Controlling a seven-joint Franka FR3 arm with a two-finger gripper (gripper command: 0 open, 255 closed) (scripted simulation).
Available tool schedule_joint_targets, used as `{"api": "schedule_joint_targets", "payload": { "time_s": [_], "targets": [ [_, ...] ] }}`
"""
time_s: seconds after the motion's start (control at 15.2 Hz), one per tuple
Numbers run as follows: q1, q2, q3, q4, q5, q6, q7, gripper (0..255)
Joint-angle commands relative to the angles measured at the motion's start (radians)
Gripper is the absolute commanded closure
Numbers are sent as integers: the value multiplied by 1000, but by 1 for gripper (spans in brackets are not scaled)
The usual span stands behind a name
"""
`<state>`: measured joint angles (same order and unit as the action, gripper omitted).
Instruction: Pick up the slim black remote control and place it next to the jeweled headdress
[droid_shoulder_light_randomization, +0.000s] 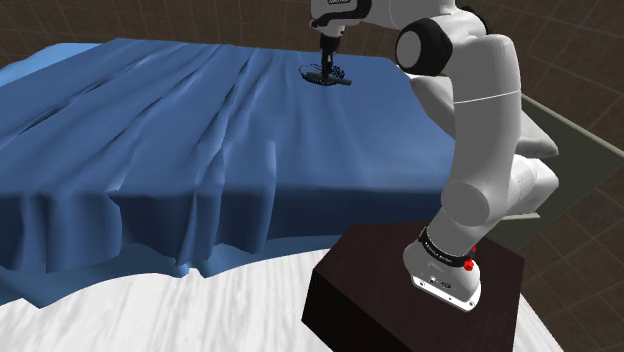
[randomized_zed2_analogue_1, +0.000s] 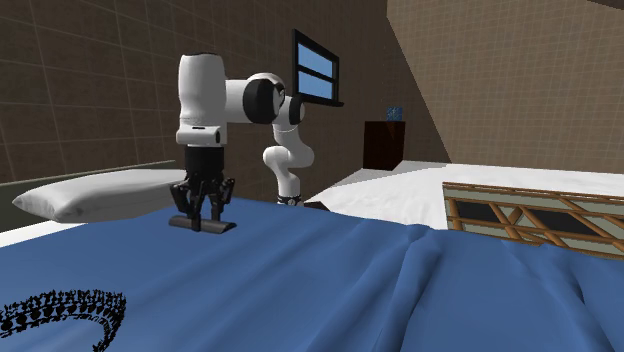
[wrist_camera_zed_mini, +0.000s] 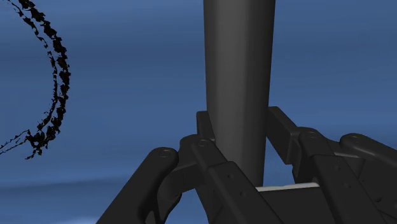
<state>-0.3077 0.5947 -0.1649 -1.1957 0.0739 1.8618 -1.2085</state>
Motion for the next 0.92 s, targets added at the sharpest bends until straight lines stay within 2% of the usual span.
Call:
{"api": "schedule_joint_targets", "payload": {
  "time_s": [0.0, 0.86],
  "targets": [
    [-1, 5, 1, -15, 1, 21, -2, 255],
    [3, 36, 5, -142, 7, 178, -6, 255]
  ]
}}
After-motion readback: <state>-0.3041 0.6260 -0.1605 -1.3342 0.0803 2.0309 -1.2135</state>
